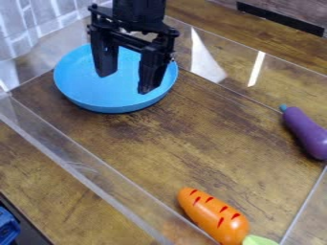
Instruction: Move the carrot to the left side
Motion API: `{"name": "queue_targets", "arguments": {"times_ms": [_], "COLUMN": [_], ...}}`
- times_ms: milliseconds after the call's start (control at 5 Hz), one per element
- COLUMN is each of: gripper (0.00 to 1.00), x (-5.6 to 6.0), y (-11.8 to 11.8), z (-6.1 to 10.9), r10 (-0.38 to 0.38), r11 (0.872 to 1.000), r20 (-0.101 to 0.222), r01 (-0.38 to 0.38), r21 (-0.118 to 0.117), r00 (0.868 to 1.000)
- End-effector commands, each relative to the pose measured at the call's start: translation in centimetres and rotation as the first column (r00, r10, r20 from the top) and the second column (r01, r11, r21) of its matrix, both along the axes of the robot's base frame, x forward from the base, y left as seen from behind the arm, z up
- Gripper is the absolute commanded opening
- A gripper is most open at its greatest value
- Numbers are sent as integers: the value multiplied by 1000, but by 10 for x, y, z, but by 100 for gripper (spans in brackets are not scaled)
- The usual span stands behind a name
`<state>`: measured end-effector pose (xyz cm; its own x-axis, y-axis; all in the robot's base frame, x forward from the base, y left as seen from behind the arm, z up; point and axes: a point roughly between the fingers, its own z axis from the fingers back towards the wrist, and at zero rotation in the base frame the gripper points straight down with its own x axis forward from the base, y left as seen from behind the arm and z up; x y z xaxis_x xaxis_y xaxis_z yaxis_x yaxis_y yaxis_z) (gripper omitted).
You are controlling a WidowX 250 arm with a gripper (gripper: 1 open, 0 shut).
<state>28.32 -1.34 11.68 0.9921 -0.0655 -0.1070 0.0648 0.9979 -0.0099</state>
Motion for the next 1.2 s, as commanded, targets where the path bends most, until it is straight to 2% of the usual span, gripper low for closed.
{"name": "queue_targets", "arguments": {"times_ms": [0, 200, 400, 600, 800, 1000], "gripper": [100, 100, 100, 100, 100, 100], "x": [1, 0, 5, 11, 5, -3], "y": [-5, -7, -13, -29, -60, -94], "z": [4, 1, -11, -24, -44, -60], "r10": [-66, -116, -131, -252, -391, -513], "r11": [998, 993, 991, 968, 920, 858], "r20": [22, 16, 13, 31, 38, 26], "r01": [66, 116, 131, 252, 390, 513], "r21": [-1, -2, -4, -1, 19, 35], "r00": [998, 993, 991, 967, 920, 858]}}
